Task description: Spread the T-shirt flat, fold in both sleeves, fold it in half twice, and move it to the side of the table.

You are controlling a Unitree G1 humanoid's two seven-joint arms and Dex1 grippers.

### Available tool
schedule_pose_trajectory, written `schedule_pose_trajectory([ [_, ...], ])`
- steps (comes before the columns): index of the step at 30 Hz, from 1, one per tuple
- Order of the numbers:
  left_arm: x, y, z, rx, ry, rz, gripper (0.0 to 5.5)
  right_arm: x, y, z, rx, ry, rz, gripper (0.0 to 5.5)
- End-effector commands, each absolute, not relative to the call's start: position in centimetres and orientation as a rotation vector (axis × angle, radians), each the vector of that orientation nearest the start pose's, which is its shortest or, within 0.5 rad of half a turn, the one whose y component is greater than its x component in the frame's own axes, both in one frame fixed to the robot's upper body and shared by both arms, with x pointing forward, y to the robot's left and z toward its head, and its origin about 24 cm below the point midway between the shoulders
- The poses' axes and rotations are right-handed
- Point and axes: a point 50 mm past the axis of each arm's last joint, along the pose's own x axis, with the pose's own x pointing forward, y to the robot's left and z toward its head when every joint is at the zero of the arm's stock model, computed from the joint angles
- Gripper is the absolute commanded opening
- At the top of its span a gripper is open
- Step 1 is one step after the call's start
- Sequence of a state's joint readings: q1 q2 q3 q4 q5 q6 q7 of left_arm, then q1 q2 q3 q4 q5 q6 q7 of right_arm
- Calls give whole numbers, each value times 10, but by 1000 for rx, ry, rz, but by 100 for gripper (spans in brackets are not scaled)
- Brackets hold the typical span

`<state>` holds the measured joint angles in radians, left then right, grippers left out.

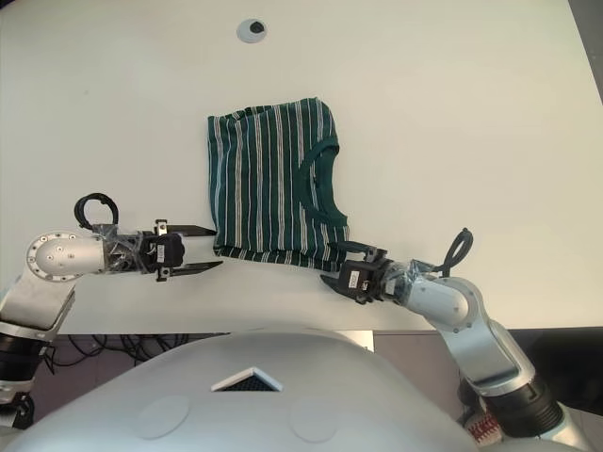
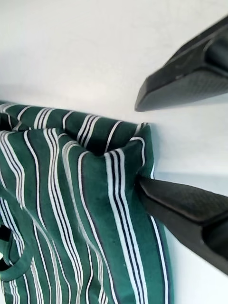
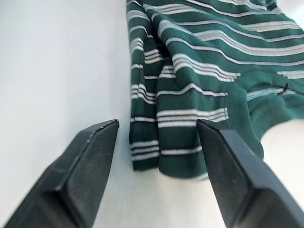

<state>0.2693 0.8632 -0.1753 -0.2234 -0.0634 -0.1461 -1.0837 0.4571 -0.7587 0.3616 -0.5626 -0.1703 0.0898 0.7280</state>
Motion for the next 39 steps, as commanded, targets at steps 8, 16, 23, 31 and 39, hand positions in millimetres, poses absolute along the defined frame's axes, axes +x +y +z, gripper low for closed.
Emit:
schedule_pose_trajectory([
  [8, 163, 208, 34, 802, 464, -1406, 251, 107, -156, 3, -770, 572, 1262, 161],
  [16, 164, 206, 26, 813, 507, -1447, 132, 107, -160, -3, -782, 627, 1243, 26],
  [23, 164, 201, 21, 829, 547, -1486, 38, 111, -155, 5, -747, 576, 1219, 0],
  [31, 142, 205, 68, 554, 547, -1564, 2, 88, -149, 64, -443, 520, 1307, 0],
  [39, 154, 199, 98, 420, 335, -1450, 2, 99, -144, 111, -453, 338, 1284, 0],
])
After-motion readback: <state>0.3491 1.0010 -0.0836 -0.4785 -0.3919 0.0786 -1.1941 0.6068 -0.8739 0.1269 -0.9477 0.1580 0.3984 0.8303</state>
